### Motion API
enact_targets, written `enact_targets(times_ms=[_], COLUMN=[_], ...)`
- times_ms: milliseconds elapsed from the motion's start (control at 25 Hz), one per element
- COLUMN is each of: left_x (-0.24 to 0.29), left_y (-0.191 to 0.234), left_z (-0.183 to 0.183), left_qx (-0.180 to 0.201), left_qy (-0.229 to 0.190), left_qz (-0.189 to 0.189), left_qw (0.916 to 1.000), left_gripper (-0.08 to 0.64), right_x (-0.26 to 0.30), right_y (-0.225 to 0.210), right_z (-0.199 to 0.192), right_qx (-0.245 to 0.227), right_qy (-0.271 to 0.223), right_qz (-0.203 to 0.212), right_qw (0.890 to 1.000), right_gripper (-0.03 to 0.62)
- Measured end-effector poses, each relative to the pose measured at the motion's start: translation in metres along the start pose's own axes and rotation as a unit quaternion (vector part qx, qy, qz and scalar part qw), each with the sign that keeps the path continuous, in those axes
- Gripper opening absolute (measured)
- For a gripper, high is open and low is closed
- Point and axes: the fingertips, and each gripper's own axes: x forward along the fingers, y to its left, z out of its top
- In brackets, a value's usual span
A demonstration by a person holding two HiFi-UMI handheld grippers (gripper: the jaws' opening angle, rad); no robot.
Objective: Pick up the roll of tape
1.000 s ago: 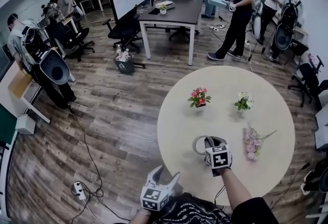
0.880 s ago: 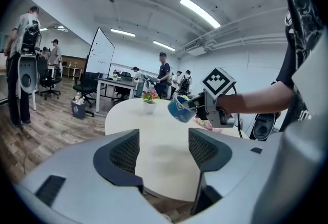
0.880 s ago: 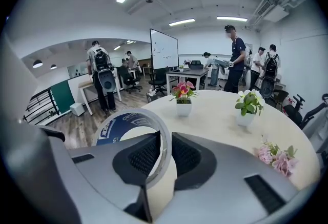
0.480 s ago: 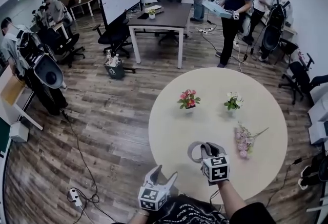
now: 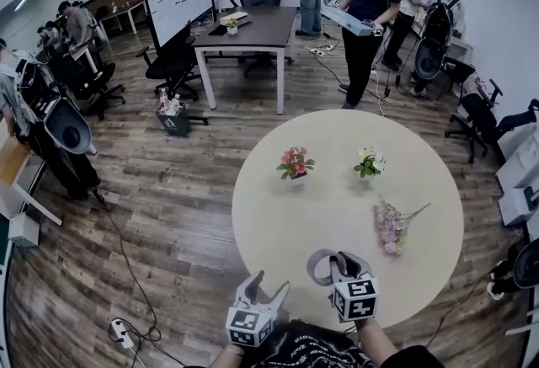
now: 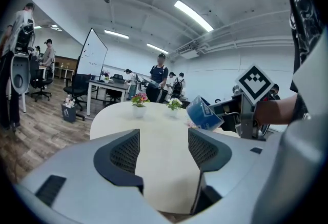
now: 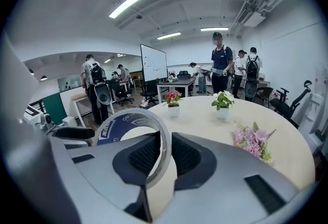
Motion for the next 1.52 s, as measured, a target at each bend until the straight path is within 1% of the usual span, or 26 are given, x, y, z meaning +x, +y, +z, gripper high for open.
enact_targets(times_ms=[160,360,560,680,760,840,920,1000,1080,1120,1320,1520], left_x=[0.002,0.002,0.006,0.006,0.004,0.004,0.005,0.007,0.009,0.009,0.008,0.011], left_y=[-0.005,-0.010,-0.008,-0.010,-0.011,-0.013,-0.012,-0.009,-0.011,-0.013,-0.015,-0.017], left_z=[0.000,0.002,0.003,0.009,0.015,0.018,0.017,0.015,0.019,0.020,0.021,0.022], left_qx=[0.008,0.012,0.010,0.018,0.021,0.022,0.031,0.040,0.041,0.044,0.071,0.066], left_qy=[-0.002,-0.001,-0.004,-0.012,-0.020,-0.025,-0.028,-0.030,-0.030,-0.028,-0.024,-0.027], left_qz=[-0.010,-0.019,-0.022,-0.022,-0.022,-0.026,-0.027,-0.024,-0.028,-0.032,-0.045,-0.051], left_qw=[0.9999,0.9997,0.9997,0.9995,0.9993,0.9991,0.9988,0.9985,0.9983,0.9981,0.9961,0.9962], left_gripper=[0.314,0.314,0.314,0.313,0.260,0.228,0.180,0.101,0.039,0.021,0.020,0.020], right_x=[-0.015,-0.033,-0.044,-0.047,-0.048,-0.048,-0.047,-0.046,-0.044,-0.043,-0.041,-0.037], right_y=[-0.005,-0.006,-0.001,-0.001,-0.002,-0.003,-0.003,-0.003,-0.002,-0.001,0.001,0.002], right_z=[-0.013,-0.030,-0.051,-0.056,-0.054,-0.051,-0.050,-0.049,-0.048,-0.049,-0.046,-0.043], right_qx=[0.019,0.030,0.031,0.034,0.035,0.034,0.036,0.036,0.030,0.028,0.029,0.022], right_qy=[-0.007,-0.017,-0.011,-0.007,-0.010,-0.014,-0.017,-0.017,-0.015,-0.014,-0.014,-0.020], right_qz=[-0.016,-0.034,-0.036,-0.039,-0.041,-0.044,-0.044,-0.044,-0.043,-0.043,-0.039,-0.034], right_qw=[1.000,0.999,0.999,0.999,0.999,0.998,0.998,0.998,0.998,0.999,0.999,0.999], right_gripper=[0.077,0.076,0.077,0.077,0.077,0.077,0.077,0.077,0.077,0.077,0.075,0.074])
